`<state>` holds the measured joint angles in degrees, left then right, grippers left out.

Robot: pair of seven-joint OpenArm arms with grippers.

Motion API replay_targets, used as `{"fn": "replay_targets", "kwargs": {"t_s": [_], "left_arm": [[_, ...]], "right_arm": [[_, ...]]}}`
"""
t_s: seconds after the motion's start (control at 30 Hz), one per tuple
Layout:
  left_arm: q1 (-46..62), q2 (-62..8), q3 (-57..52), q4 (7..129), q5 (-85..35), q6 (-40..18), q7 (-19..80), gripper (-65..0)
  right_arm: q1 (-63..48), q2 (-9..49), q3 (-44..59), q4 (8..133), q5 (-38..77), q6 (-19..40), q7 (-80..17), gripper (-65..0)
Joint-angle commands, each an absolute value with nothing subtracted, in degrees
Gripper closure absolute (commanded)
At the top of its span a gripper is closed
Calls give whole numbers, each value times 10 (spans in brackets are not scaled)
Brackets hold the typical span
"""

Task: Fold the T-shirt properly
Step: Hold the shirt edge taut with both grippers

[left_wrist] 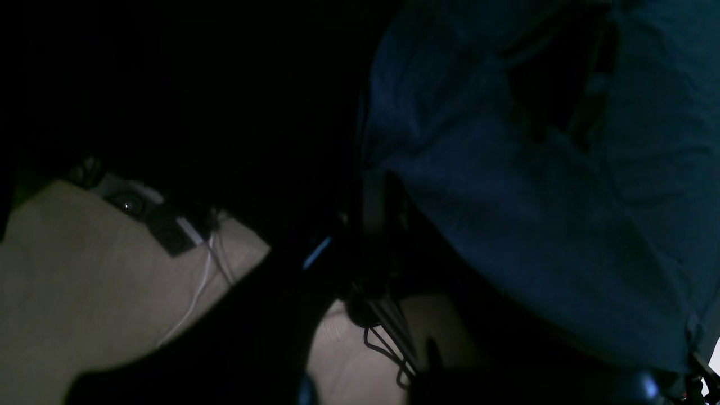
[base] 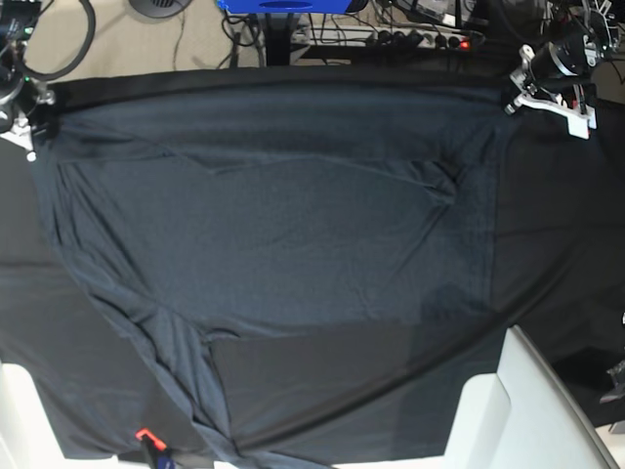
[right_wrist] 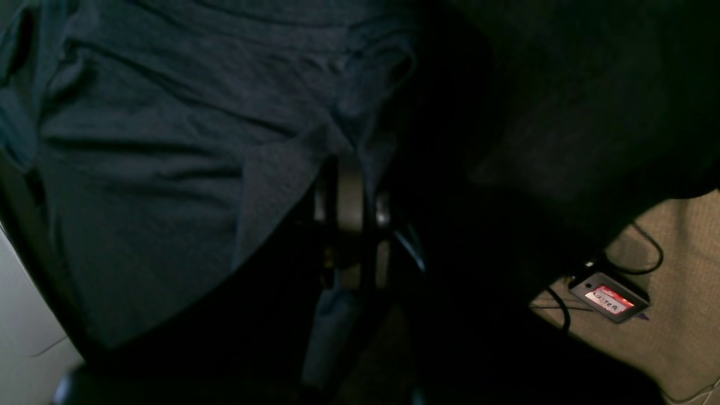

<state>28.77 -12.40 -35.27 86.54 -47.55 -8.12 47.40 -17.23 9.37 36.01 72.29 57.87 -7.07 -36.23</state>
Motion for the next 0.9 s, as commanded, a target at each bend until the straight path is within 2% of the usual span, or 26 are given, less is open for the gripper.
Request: {"fn": "replay_targets", "kwargs": {"t_s": [0.0,0.87], "left_arm": [[291,-131,-356,877,-462,-81,465,0],[271,-131,-354,873,-439,-82,463,0]], "right_arm": [[-178,102,365,732,580,-70,-356,0],[-197,99,379,731,580,-69,-360,-3]]}}
